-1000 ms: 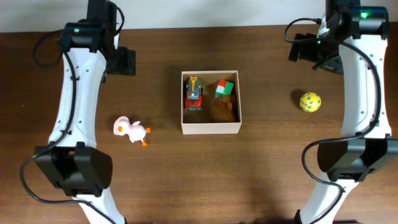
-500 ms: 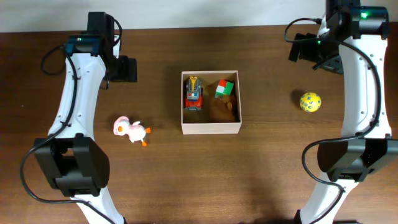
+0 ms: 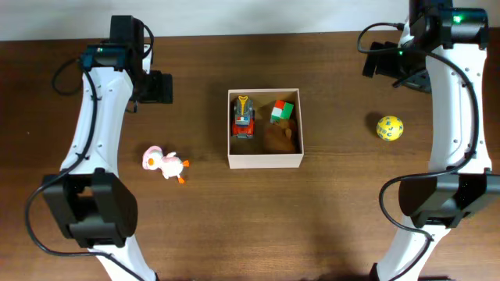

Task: Pack container
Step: 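Lower the left gripper onto the pink plush duck and grasp it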

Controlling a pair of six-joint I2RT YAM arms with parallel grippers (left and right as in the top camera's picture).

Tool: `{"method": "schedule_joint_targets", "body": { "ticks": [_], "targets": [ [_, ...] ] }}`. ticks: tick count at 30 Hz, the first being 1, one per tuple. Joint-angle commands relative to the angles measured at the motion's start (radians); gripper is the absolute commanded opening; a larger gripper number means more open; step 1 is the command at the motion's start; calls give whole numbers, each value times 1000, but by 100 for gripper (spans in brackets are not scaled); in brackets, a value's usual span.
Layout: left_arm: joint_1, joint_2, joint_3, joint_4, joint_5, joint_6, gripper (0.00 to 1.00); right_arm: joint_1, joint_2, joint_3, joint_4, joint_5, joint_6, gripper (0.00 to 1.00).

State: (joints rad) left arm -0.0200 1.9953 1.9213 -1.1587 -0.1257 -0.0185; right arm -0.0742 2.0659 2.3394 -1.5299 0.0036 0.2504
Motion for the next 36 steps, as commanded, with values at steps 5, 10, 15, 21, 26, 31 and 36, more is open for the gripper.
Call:
{"method": "schedule_joint_targets", "body": {
  "ticks": [5, 10, 15, 21, 26, 31, 36],
  "targets": [
    [3, -177, -200, 163, -1, 16, 99, 1, 0, 15, 1, 9, -6, 99],
    [3, -255, -422, 303, 27, 14, 99, 1, 0, 15, 0, 9, -6, 99],
    [3, -258, -593, 349, 113, -11, 99, 1, 0, 15, 1, 9, -6, 99],
    [3, -258, -649, 348, 157, -39, 99, 1, 0, 15, 1, 9, -6, 99],
    [3, -256, -702, 386, 153, -93, 99, 1, 0, 15, 0, 9, -6, 99],
    [3, -254, -777, 415, 153, -318, 97, 1, 0, 15, 1, 9, -6, 99],
    [3, -254, -802, 415, 153, -506, 70, 1, 0, 15, 1, 9, -6, 99]
  ]
}}
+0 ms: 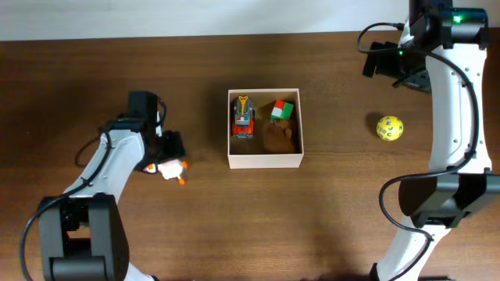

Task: Pack container
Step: 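Lower the left gripper onto the pink plush duck and grasp it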

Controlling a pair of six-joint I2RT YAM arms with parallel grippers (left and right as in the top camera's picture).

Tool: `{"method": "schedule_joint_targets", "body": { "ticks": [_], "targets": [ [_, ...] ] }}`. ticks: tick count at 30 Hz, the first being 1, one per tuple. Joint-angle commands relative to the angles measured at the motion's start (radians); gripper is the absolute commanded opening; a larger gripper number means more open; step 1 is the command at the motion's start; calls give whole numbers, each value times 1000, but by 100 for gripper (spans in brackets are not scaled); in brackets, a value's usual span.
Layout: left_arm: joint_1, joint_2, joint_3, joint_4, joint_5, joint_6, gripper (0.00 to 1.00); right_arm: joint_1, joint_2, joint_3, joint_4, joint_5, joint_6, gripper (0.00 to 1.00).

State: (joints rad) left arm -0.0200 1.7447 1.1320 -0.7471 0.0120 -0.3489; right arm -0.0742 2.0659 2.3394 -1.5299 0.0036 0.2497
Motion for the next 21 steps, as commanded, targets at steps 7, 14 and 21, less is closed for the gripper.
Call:
{"method": "schedule_joint_targets", "body": {
  "ticks": [7, 14, 21],
  "targets": [
    [3, -3, -19, 6, 16, -308, 64, 1, 0, 15, 0, 9, -6, 99],
    [3, -2, -18, 25, -8, -317, 64, 1, 0, 15, 0, 9, -6, 99],
    [5, -3, 59, 72, -81, -264, 79, 1, 0, 15, 0, 9, -6, 99]
  ]
}}
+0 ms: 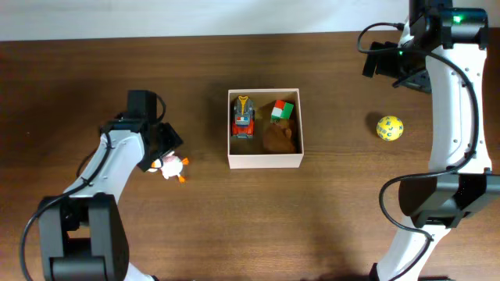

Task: Pack container
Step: 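Lower the left gripper onto the pink plush duck and grasp it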

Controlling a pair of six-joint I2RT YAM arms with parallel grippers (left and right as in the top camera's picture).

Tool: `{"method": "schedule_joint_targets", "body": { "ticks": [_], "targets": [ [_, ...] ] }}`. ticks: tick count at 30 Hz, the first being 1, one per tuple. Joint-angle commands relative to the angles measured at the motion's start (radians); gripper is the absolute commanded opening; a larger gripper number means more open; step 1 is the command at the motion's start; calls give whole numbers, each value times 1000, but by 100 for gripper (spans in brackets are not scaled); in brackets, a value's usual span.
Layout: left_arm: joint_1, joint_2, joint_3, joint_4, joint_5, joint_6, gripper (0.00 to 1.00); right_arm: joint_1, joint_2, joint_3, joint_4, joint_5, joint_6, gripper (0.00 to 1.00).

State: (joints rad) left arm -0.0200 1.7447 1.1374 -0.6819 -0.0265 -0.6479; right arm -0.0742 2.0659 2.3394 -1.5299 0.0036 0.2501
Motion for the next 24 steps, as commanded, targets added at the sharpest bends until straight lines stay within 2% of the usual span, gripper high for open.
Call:
{"method": "schedule_joint_targets", "body": {
  "ticks": [1, 3, 7, 11, 17, 24],
  "targets": [
    [6, -3, 74, 7, -47, 63, 81, 1, 0, 15, 0, 9, -6, 99],
    [5, -3, 121, -4, -58, 101, 84, 1, 0, 15, 1, 9, -6, 99],
    [5, -3, 210, -69, -71, 103, 84, 1, 0, 15, 1, 9, -6, 99],
    [5, -3, 263, -199, -49, 2, 83, 1, 0, 15, 1, 9, -6, 99],
    [5, 1, 248, -329, 48, -157, 82, 1, 0, 15, 1, 9, -6, 99],
    [5, 4, 148, -286, 70, -273, 82, 1, 0, 15, 1, 9, -6, 99]
  ]
}}
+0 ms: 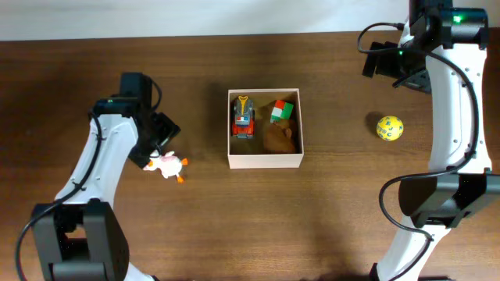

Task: Pack container
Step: 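Lower the left gripper onto the pink plush duck and grasp it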

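Observation:
An open white box [265, 161] stands mid-table and holds a red toy truck [244, 119], a red-green-white cube [282, 111] and a brown toy [279, 138]. A white and pink duck toy [168, 165] lies on the table left of the box. My left gripper [156, 146] hangs over the duck's head end, hiding part of it. Whether its fingers are closed cannot be made out. A yellow ball [390, 127] rests on the table right of the box. My right gripper [383, 64] is far back at the right, away from the ball.
The dark wooden table [312, 226] runs to a pale wall at the back. The left arm's base [82, 242] and the right arm's base [437, 203] stand near the front corners.
The left arm's wrist has shifted slightly back and left over the duck. The duck lies in the same spot. The right arm, the ball and the box are unchanged.
The left gripper was first at the back left, far from the duck. Then it was down over the duck's head, and it has stayed there with small shifts. The duck has kept its place, and the right arm has not moved.

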Controlling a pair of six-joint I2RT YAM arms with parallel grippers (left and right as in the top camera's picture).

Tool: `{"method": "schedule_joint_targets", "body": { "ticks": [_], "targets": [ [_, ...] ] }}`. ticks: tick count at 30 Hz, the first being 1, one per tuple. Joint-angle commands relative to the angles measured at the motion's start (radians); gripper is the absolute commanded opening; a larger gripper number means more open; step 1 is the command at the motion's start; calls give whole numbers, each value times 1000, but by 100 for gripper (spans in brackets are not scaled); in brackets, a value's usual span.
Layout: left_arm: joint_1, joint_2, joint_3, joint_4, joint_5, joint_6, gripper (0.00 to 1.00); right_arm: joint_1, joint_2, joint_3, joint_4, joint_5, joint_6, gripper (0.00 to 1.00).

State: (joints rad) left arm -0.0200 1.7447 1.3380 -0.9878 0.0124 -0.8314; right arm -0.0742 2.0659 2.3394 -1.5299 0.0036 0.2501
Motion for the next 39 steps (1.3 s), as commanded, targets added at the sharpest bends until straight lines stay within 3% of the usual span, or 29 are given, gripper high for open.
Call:
{"method": "schedule_joint_targets", "body": {
  "ticks": [1, 27, 34, 36, 39],
  "targets": [
    [5, 4, -61, 29, 35, -90, 82, 1, 0, 15, 1, 9, -6, 99],
    [5, 30, -251, 276, 122, -145, 87, 1, 0, 15, 1, 9, -6, 99],
    [5, 30, -251, 289, 119, -144, 81, 1, 0, 15, 1, 9, -6, 99],
    [5, 30, -251, 289, 119, -144, 71, 1, 0, 15, 0, 9, -6, 99],
    [5, 30, -251, 289, 120, -144, 42, 1, 0, 15, 1, 9, -6, 99]
  ]
}}
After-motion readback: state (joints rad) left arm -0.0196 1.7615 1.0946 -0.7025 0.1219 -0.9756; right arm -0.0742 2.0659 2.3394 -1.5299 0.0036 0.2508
